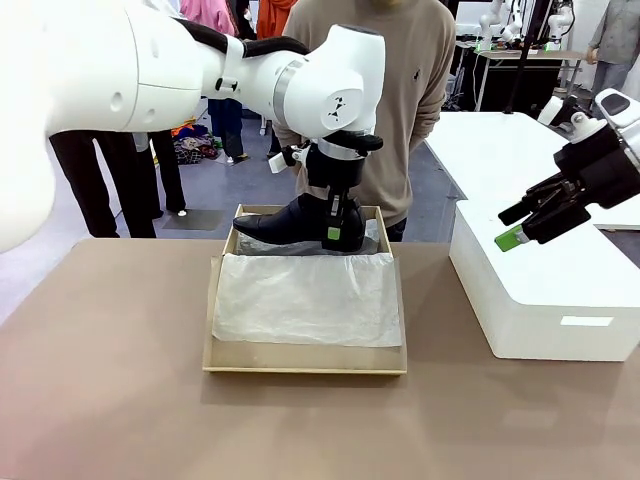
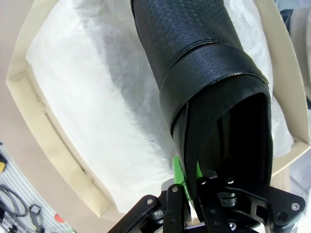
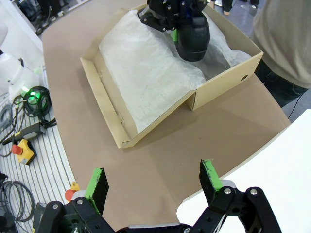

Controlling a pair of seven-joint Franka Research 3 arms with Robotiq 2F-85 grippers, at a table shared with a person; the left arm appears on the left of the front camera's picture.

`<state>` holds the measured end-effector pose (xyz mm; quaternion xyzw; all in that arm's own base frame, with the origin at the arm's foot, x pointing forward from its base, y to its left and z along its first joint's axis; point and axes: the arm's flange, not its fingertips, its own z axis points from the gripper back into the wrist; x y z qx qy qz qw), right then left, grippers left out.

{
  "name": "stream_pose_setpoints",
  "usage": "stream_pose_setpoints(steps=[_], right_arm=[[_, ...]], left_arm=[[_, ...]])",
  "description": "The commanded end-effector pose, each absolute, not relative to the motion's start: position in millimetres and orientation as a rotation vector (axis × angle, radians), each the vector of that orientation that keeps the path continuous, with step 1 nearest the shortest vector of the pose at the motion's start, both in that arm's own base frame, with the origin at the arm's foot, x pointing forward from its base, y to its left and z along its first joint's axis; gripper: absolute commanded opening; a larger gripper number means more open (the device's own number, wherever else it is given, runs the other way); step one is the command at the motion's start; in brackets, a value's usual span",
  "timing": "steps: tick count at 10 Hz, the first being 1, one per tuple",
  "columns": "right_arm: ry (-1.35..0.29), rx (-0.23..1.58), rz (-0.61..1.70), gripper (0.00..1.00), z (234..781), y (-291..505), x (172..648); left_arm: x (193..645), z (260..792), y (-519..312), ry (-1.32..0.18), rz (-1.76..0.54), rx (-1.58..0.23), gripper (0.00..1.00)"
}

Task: Pack the shoes into the box.
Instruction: Place the other shoe of the Shoes into the Shoes Box.

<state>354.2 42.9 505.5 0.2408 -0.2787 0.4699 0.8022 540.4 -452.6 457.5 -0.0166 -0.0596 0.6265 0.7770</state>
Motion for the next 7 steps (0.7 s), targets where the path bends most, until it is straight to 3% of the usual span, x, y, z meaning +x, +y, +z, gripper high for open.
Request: stream_pose_setpoints(steps=[1, 7], right_arm=[[-0.626, 0.537, 1.025, 1.00, 505, 43, 357], [-0.626, 0.537, 1.025, 1.00, 505, 43, 357]], left_arm=[[545, 461, -461, -0.125, 1.437, -0.035, 0.00], [551, 448, -469, -0.114, 1.489, -0.050, 0.00]])
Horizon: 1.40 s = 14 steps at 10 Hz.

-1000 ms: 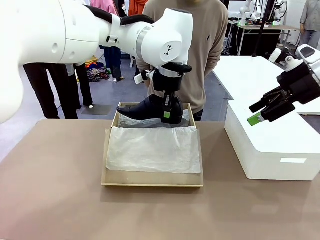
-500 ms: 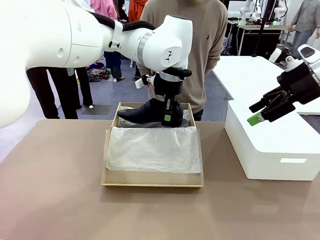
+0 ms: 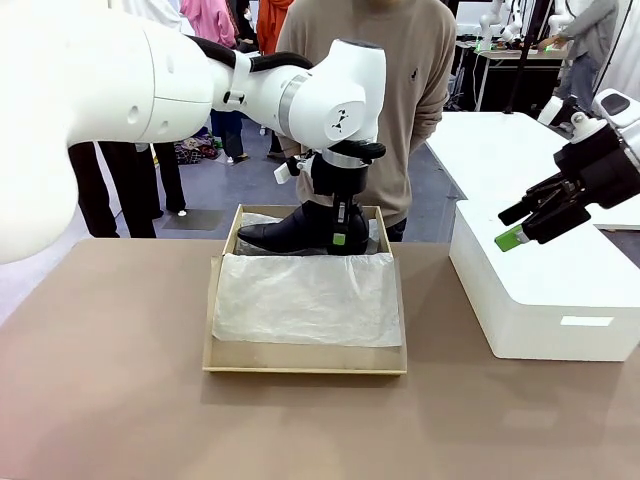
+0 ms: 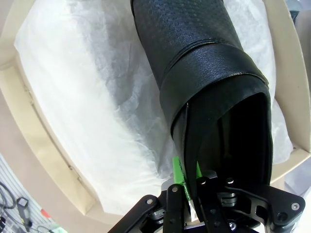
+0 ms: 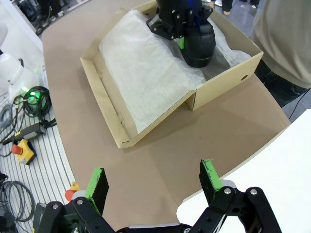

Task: Pack the shoes into the box.
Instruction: Place the other shoe of the Shoes into the Shoes Box.

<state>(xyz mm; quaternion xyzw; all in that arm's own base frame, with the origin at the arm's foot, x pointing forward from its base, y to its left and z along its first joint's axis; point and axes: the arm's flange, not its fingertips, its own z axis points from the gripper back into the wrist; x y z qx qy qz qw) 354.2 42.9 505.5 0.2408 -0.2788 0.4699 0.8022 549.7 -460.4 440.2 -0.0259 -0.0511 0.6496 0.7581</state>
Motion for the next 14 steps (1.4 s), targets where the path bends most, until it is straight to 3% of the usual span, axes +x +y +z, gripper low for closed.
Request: stream_pose_setpoints(steps=[1, 10, 12, 14], right_arm=[[-0.626, 0.537, 1.025, 1.00, 505, 43, 357], [-0.626, 0.537, 1.025, 1.00, 505, 43, 357], [-0.626, 0.537, 1.025, 1.00, 505, 43, 357], [-0.626, 0.537, 1.025, 1.00, 505, 43, 357]], left_arm=[[553, 445, -471, -0.119, 1.480, -0.054, 0.00], [561, 427, -480, -0.056, 1.527, -0.034, 0.00], [559, 435, -477, -0.042, 1.515, -0.020, 0.12], [555, 439, -474, -0.026, 1.525, 0.030, 0.12]])
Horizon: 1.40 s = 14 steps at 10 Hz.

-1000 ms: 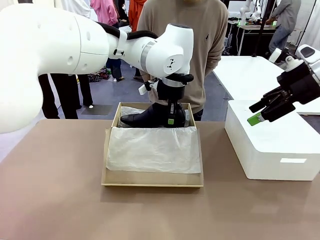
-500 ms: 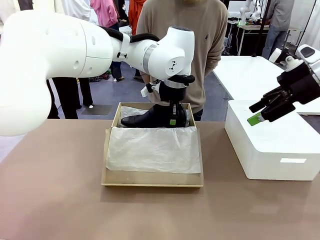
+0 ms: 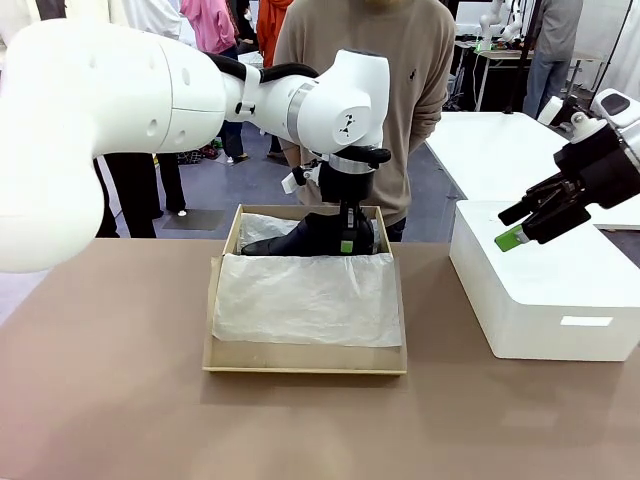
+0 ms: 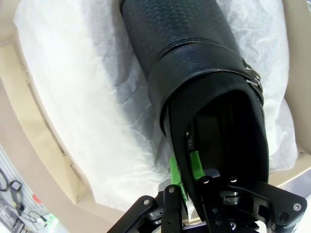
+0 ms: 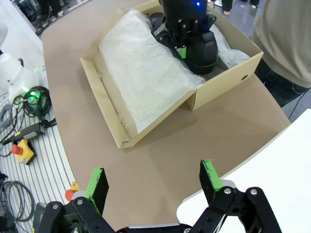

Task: Pack the shoes into the box.
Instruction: Place the other shoe of the Shoes into the Shoes Box.

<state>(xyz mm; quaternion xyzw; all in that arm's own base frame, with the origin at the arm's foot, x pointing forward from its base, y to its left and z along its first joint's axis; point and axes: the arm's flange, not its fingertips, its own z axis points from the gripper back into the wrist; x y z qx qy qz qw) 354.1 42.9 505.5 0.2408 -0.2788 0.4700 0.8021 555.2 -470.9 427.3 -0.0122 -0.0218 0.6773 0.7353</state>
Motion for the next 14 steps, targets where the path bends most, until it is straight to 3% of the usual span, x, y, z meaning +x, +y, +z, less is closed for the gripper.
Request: stream_pose_setpoints(steps=[1, 4, 5, 9, 14], right_arm=[[-0.626, 0.537, 1.025, 1.00, 505, 43, 357], [-0.626, 0.537, 1.025, 1.00, 505, 43, 357], [-0.626, 0.537, 1.025, 1.00, 505, 43, 357], [-0.626, 0.537, 1.025, 1.00, 505, 43, 357], [-0.626, 0.537, 1.025, 1.00, 505, 43, 357]], left_arm=[[555, 439, -473, -0.041, 1.530, 0.030, 0.12], [558, 433, -472, -0.059, 1.524, 0.040, 0.12], [558, 434, -472, -0.049, 1.516, 0.045, 0.18], [567, 465, -467, -0.069, 1.492, 0.035, 0.98], [567, 535, -423, -0.062, 1.424, 0.008, 1.00]])
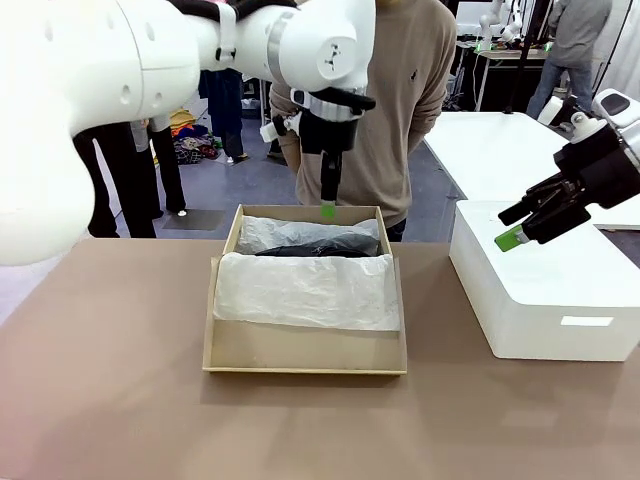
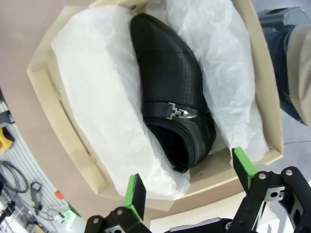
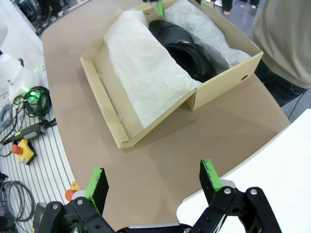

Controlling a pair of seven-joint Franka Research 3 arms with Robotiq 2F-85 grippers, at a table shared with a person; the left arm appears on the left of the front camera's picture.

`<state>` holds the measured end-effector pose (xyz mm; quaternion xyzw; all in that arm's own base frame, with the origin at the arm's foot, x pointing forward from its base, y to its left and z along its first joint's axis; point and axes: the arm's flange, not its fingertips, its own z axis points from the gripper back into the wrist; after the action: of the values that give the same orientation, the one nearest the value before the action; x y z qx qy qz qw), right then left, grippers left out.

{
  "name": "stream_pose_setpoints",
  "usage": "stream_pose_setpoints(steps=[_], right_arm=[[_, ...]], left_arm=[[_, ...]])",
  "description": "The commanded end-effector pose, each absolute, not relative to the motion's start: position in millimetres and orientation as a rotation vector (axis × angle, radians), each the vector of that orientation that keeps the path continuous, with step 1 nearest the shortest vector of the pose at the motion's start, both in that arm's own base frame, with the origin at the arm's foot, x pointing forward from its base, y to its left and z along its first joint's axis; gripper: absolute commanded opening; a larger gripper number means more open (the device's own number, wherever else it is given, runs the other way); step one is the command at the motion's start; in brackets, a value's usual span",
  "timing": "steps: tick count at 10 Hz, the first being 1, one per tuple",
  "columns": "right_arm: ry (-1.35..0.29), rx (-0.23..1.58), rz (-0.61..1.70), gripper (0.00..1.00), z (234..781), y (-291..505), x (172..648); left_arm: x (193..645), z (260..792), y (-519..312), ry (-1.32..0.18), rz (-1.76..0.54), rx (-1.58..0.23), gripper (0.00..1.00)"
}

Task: Pack the shoes into the box.
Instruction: Place the other shoe of the Shoes into the Shoes Box, then close the Shoes Box.

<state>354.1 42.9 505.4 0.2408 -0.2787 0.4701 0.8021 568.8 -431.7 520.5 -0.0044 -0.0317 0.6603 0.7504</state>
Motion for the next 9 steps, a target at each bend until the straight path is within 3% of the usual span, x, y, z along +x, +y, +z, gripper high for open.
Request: stream_pose_setpoints(steps=[1, 2, 9], right_arm=[[-0.626, 0.537, 1.025, 1.00, 505, 43, 357], [-0.626, 0.537, 1.025, 1.00, 505, 43, 357], [-0.626, 0.537, 1.025, 1.00, 505, 43, 357]], left_arm=[[566, 542, -413, -0.086, 1.411, -0.002, 1.00], [569, 521, -432, -0.069, 1.443, -0.010, 1.00], [569, 521, -432, -0.069, 1.443, -0.010, 1.00]])
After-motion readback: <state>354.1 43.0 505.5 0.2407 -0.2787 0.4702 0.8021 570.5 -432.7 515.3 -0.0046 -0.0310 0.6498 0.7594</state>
